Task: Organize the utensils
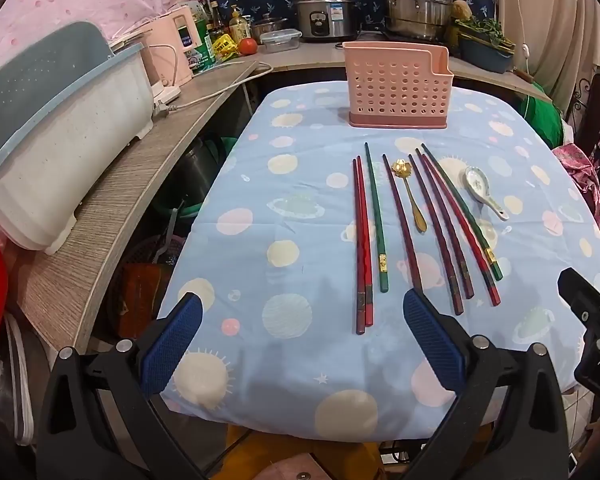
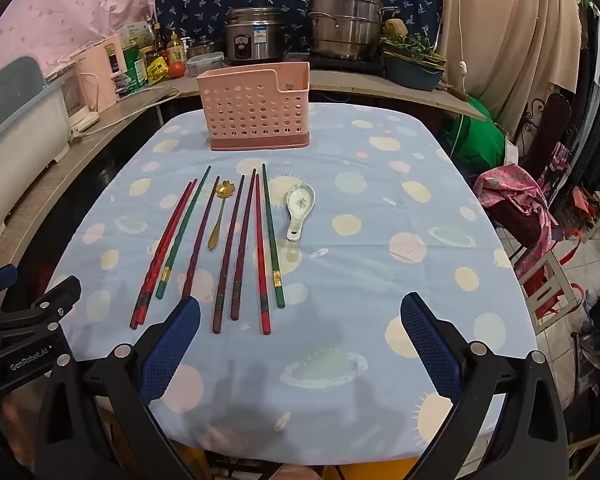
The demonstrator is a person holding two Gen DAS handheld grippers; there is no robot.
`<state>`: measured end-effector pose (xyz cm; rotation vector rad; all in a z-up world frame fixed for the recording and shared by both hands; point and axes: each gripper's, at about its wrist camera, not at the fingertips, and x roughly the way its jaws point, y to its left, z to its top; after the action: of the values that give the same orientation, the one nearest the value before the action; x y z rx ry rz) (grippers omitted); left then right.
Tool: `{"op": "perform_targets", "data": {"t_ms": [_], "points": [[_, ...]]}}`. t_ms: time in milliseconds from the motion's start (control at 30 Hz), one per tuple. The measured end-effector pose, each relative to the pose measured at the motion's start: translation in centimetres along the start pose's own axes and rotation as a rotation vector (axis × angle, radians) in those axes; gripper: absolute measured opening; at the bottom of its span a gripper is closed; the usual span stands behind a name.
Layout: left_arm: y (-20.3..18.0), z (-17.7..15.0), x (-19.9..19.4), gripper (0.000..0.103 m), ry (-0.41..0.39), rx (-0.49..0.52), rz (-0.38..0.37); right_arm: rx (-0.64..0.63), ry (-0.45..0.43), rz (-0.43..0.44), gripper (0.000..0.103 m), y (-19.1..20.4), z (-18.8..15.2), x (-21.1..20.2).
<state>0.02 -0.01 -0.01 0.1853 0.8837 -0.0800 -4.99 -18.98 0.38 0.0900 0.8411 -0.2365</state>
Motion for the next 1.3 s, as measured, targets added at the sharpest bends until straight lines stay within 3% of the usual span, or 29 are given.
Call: {"op": "perform_targets", "data": {"t_ms": [1300], "points": [[0.3, 0.4, -0.8, 0.096, -0.032, -0.009, 0.022, -0.024, -0.027, 0.015, 0.096, 0.4, 1.0, -0.4]]}}
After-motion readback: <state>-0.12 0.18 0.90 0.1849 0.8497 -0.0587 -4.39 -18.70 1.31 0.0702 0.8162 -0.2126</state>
